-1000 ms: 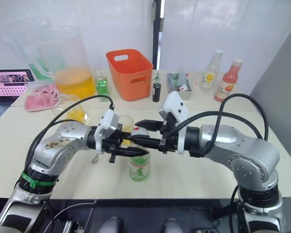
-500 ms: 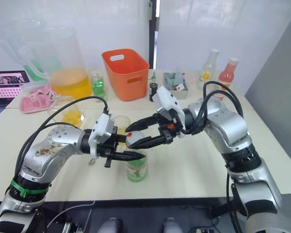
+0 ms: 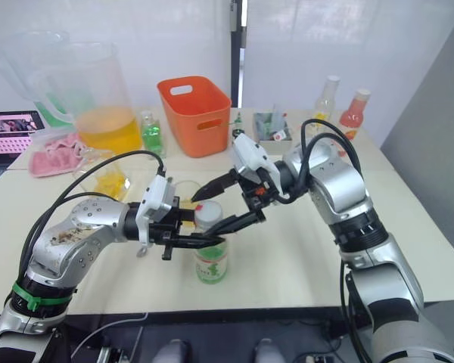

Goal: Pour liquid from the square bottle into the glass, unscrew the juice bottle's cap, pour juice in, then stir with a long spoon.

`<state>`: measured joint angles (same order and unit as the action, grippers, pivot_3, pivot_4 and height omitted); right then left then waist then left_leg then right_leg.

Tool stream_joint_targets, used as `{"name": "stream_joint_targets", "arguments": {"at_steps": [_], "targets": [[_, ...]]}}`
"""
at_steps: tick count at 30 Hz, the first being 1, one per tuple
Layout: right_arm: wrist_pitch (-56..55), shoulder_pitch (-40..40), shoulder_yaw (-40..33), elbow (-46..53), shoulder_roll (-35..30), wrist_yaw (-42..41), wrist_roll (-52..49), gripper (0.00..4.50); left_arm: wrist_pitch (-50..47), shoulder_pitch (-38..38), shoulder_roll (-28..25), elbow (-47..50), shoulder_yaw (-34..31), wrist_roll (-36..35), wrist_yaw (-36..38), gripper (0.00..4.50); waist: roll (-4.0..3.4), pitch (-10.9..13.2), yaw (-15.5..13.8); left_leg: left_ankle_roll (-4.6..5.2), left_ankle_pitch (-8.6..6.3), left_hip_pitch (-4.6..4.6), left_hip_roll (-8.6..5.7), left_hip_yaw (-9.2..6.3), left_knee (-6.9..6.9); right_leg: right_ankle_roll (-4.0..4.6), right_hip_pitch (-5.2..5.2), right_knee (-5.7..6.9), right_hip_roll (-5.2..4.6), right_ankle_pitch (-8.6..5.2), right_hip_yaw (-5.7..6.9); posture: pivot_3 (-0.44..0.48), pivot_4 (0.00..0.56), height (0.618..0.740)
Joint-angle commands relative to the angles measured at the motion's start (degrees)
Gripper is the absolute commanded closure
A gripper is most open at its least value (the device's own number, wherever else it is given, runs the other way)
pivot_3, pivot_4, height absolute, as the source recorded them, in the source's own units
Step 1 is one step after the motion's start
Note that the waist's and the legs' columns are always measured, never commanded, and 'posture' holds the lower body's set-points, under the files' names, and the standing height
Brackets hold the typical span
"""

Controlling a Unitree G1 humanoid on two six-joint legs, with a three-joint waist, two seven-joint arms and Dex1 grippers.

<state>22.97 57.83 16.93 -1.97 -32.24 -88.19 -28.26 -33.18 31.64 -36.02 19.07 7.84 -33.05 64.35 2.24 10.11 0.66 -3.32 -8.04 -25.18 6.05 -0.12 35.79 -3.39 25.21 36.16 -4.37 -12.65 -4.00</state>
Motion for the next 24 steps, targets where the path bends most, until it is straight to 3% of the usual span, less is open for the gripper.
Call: {"name": "stream_joint_targets", "arguments": {"at_steps": [1, 9, 16, 20, 24], "targets": [[-0.9, 0.5, -1.7, 4.0, -0.1, 0.5, 0.1, 0.03, -0.9, 0.4, -0.7, -2.2, 1.4, 2.1, -0.7, 3.1, 0.0, 0.0, 0.0, 0.0, 0.0, 0.0, 0.0, 0.0, 0.0, 0.0, 0.0, 0.0, 0.0, 0.0, 0.0, 0.0, 0.15, 0.703], [14.8, -2.3, -8.8, 13.4, -6.2, 3.8, -10.6, 0.03, -0.2, 1.1, -0.6, -3.5, 2.1, 2.1, 0.2, 3.1, 0.01, 0.0, -0.4, 0.0, 0.0, -0.01, -0.01, 0.0, 0.02, 0.0, -0.03, -0.03, -0.02, 0.0, 0.0, 0.0, 0.15, 0.703], [31.0, -10.9, -20.5, 27.5, -3.2, 32.1, -19.8, 0.03, 0.6, 0.6, 0.0, -4.8, 2.4, 1.8, 1.0, 3.1, 0.0, 0.0, -0.4, 0.0, 0.0, 0.01, 0.0, 0.0, 0.0, 0.01, -0.01, -0.03, -0.02, 0.0, -0.01, 0.0, 0.15, 0.703], [40.0, -15.7, -24.4, 36.7, 0.4, 49.3, -26.0, 0.03, 1.5, 1.8, 1.1, -6.9, 3.3, 2.1, 2.2, 3.1, 0.0, 0.0, -0.8, 0.0, 0.0, 0.01, 0.0, -0.01, 0.01, 0.01, -0.05, -0.04, -0.02, 0.0, 0.0, 0.0, 0.15, 0.703], [44.4, -18.7, -24.9, 43.3, 1.1, 59.6, -29.2, 0.03, 2.3, 2.8, 1.9, -8.9, 4.1, 2.4, 3.6, 3.1, 0.0, 0.0, -1.1, 0.0, 0.0, -0.03, -0.03, 0.0, 0.07, 0.01, -0.06, -0.1, -0.06, 0.0, -0.01, 0.0, 0.15, 0.703]]}}
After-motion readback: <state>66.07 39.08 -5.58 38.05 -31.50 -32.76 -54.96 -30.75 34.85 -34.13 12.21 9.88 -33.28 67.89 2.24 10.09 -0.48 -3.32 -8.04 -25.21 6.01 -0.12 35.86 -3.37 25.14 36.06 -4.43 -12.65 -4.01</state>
